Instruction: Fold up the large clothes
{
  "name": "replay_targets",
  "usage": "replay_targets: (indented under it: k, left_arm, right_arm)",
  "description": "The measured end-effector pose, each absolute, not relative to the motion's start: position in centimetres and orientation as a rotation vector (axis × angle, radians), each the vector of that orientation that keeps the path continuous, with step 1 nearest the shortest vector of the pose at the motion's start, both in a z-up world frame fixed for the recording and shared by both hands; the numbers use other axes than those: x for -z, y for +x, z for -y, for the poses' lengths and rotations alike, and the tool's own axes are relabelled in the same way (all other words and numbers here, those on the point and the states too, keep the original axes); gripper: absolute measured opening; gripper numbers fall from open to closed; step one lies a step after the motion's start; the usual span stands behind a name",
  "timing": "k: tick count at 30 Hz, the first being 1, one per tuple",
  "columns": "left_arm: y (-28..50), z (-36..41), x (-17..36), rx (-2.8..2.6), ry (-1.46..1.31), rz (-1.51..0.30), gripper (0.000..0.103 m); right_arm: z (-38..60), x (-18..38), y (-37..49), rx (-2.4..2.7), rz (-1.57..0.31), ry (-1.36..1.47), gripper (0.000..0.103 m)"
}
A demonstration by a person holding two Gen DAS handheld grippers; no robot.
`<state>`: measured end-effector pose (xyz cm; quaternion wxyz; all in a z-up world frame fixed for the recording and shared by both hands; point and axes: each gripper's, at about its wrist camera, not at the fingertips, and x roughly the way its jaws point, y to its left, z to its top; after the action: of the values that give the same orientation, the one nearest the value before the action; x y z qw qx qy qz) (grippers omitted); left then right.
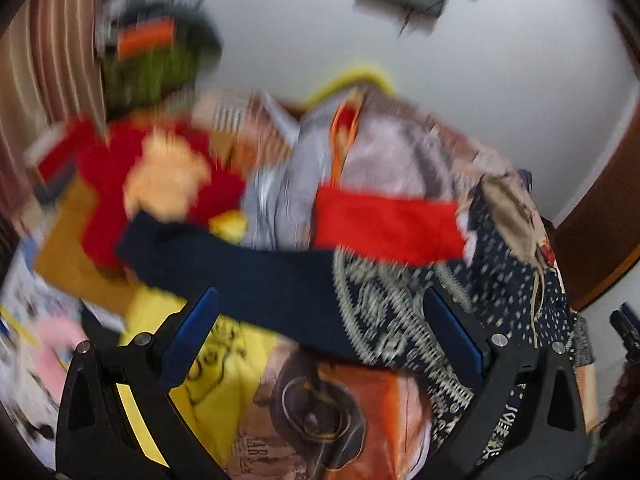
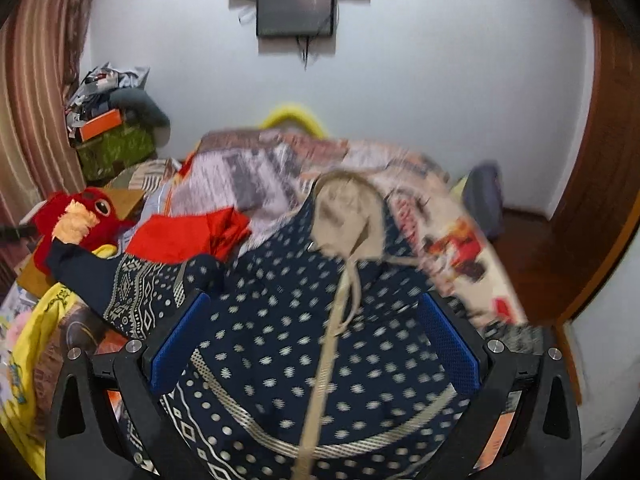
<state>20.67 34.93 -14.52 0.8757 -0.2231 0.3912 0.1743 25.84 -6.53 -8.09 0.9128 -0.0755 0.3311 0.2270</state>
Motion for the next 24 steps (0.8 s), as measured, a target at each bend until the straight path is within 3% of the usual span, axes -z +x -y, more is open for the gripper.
replay_targets:
  k: [2, 4, 12, 17, 20, 24]
  left_arm:
    - [20.6, -36.6, 17.2, -0.370, -0.536, -0.864, 0.101]
    - [20.4, -37.9, 19.3, -0.352, -0.608, -0.903, 0.090]
    - [20.0, -42.7, 24.9, -0.306, -0.857, -0.908, 0.087]
    - [21.0, -45.3, 26.5, -0.397, -0.845, -0.901, 0.074]
    - [21.9, -46.5, 27.5, -0.482, -0.816, -0.908, 0.060]
    - [22.6, -47.4, 28.3, -0.555, -0.806, -0.914, 0.032]
  right_arm:
    - [6.0, 9.3, 27.3, -0.471, -0.730, -0.125, 0.102]
    - [5.4, 10.5, 28.6, -0.468, -0.775, -0.115, 0.102]
    - [3.5, 14.8, 31.3, -0.449, -0.882, -0.129, 0.102]
    - [3.1, 16.2, 31.8, -0.453, -0.909, -0.153, 0.102]
    - [3.1, 16.5, 31.9, -0.449, -0.921, -0.158, 0.102]
    - [3.6, 16.6, 32.1, -0.429, -0.932, -0.146, 0.102]
